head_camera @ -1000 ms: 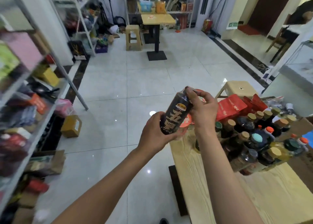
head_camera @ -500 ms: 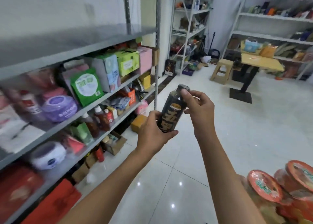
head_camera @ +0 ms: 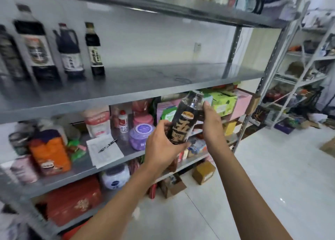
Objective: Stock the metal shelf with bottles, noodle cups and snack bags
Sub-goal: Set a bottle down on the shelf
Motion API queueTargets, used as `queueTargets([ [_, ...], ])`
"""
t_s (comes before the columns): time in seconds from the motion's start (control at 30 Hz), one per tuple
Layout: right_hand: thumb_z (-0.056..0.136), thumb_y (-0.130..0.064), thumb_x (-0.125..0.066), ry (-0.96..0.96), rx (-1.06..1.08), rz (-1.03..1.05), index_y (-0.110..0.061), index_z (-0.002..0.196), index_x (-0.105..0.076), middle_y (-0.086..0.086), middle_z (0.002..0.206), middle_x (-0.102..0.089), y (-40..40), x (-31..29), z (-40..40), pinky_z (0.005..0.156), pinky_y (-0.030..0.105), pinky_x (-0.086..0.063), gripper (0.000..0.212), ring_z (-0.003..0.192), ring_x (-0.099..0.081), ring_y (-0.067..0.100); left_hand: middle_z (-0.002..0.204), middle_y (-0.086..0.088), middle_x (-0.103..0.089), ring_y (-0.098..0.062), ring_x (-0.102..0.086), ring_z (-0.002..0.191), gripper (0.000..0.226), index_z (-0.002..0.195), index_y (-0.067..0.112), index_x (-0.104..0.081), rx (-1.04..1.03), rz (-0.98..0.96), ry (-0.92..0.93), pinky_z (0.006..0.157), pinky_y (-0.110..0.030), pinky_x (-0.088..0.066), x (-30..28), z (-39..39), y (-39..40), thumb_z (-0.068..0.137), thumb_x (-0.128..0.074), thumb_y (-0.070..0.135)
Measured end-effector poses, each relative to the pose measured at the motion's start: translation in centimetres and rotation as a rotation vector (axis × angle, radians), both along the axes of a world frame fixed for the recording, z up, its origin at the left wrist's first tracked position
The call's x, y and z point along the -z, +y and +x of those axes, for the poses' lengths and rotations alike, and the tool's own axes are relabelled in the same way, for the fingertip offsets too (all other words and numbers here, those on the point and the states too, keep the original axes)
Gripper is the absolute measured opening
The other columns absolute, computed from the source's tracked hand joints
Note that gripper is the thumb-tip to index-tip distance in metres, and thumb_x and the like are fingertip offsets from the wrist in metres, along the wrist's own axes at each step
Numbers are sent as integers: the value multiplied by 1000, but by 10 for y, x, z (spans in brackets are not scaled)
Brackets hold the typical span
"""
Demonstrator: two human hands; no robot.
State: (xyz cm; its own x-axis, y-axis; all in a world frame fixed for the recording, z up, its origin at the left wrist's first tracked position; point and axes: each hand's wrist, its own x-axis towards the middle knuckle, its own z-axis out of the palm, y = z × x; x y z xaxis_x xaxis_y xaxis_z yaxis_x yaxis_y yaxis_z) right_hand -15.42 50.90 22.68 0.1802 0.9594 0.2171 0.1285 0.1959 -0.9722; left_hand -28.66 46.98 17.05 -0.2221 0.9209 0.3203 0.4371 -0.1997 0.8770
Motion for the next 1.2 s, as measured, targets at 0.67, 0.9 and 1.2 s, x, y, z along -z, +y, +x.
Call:
queueTargets([
  [0.67,106,-42,-27,1,-462,167,-16,92,-67,6,103,-70,308,-40,-190,88,43,-50,49,99,-65,22,100,17,-63,-5,-62,94,67,109,30,-48,-596,206,46,81,-23,-52,-102,-169,250,59,-90,45],
  [0.9,104,-48,-28,-167,-611,114,-13,101,-68,3,105,-67,387,-43,-216,95,40,-46,53,96,-61,12,116,-2,-66,-21,-63,106,70,118,16,-48,-772,102,117,90,-38,-52,-103,-222,348,65,-88,38],
  [1.2,104,-50,-23,-426,-766,179,-10,112,-67,8,118,-65,452,-56,-244,95,32,-40,60,110,-58,23,118,-9,-64,-28,-61,109,74,123,9,-45,-821,-57,251,89,-36,-52,-98,-263,420,70,-85,41],
])
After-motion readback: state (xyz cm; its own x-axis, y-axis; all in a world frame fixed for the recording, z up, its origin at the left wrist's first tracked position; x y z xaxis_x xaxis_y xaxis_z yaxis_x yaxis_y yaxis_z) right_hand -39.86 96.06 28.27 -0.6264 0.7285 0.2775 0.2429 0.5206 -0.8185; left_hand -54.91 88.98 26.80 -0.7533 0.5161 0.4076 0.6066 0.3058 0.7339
